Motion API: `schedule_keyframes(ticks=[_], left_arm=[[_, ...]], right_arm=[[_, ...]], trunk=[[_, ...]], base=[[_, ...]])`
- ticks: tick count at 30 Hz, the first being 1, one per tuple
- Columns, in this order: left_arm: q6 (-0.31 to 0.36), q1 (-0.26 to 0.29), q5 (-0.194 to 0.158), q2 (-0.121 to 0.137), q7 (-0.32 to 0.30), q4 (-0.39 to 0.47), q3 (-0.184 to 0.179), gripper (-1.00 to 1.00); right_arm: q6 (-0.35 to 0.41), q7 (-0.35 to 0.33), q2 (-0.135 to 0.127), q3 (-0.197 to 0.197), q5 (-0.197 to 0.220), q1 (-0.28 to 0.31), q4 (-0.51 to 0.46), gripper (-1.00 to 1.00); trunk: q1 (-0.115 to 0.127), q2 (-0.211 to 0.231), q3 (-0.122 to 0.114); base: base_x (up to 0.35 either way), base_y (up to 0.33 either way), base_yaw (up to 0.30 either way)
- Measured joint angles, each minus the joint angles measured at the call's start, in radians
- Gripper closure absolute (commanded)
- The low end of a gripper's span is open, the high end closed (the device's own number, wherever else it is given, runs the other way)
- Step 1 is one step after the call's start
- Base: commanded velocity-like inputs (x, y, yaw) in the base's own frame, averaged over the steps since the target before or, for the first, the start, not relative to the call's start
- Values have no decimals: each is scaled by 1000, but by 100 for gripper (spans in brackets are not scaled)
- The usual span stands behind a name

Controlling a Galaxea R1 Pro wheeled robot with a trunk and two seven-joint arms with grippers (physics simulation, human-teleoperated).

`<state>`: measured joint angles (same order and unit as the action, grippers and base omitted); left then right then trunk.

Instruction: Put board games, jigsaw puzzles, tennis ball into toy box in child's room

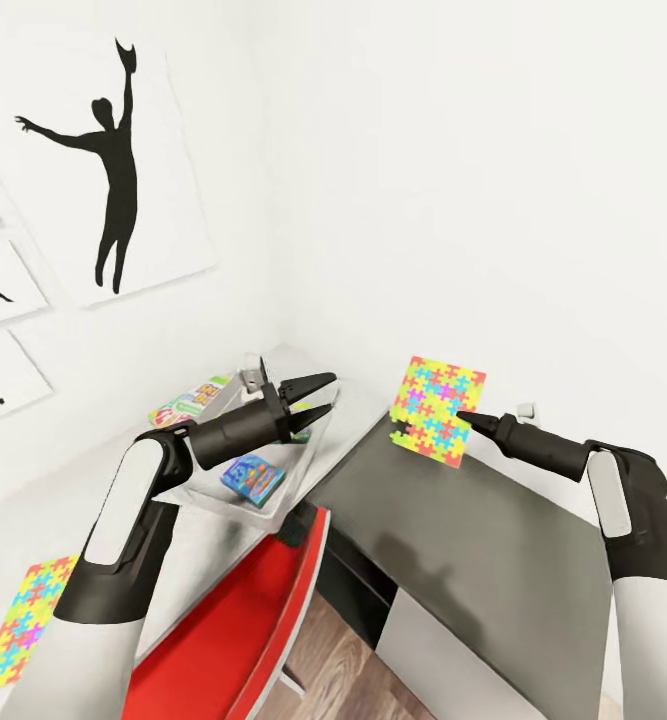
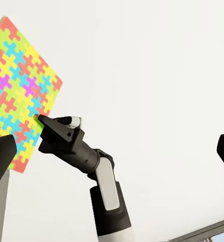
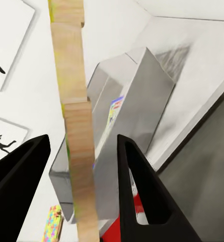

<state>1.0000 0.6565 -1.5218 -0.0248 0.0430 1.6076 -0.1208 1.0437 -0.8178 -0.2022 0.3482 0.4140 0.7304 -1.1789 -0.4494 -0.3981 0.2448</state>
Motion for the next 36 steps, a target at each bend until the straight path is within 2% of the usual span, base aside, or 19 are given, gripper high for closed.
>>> schedule_keyframes(ticks=[6, 9, 10, 14, 16, 17, 19, 22, 25, 29, 30, 36], left_arm=[[1, -8, -1, 16, -4, 0, 31, -100], [5, -25, -1, 24, -6, 0, 73, -100], [5, -25, -1, 24, -6, 0, 74, -100], [6, -47, -2, 35, -9, 0, 130, -100], [9, -62, -2, 47, -10, 0, 171, -100], [9, -63, -2, 47, -10, 0, 172, -100], [9, -76, -2, 58, -12, 0, 201, -100], [10, -102, -3, 78, -20, 0, 260, -100], [12, -135, -6, 109, -47, 0, 338, -100], [12, -196, -12, 155, -101, 0, 445, -100], [12, -196, -12, 156, -101, 0, 446, -100], [13, -245, -16, 185, -157, 0, 534, -100]], right_arm=[[0, 18, 3, 0, 0, 6, 17, 100], [-1, 55, 1, 3, -2, 11, 37, 100], [0, 55, 1, 3, 2, 12, 38, 100], [-1, 104, -3, 5, 2, 28, 70, 100], [-1, 125, -4, 6, 3, 45, 100, 100], [0, 125, -4, 6, 5, 46, 100, 100], [-1, 135, -3, 6, 5, 63, 127, 100], [-1, 150, 2, 6, 5, 103, 174, 100], [-1, 187, 9, 4, 5, 153, 232, 100], [-1, 279, 40, 2, 11, 237, 310, 100], [-1, 280, 40, 2, 8, 237, 311, 100], [0, 387, 108, 1, 14, 325, 384, 100]], trunk=[[0, 0, -9], [0, 0, -13], [0, 0, -14], [0, 0, -20], [0, 0, -23], [0, 0, -25], [0, 0, -27], [0, 0, -31], [0, 0, -33], [0, 0, -34], [0, 0, -34], [0, 0, -34]], base=[[0, 0, 166], [0, 0, 162], [0, 0, 161], [0, 0, 160], [0, 0, 161], [0, 0, 166], [0, 0, 180], [0, 0, 159], [0, 0, 85], [0, 0, 41], [0, 0, 27], [0, 0, 14]])
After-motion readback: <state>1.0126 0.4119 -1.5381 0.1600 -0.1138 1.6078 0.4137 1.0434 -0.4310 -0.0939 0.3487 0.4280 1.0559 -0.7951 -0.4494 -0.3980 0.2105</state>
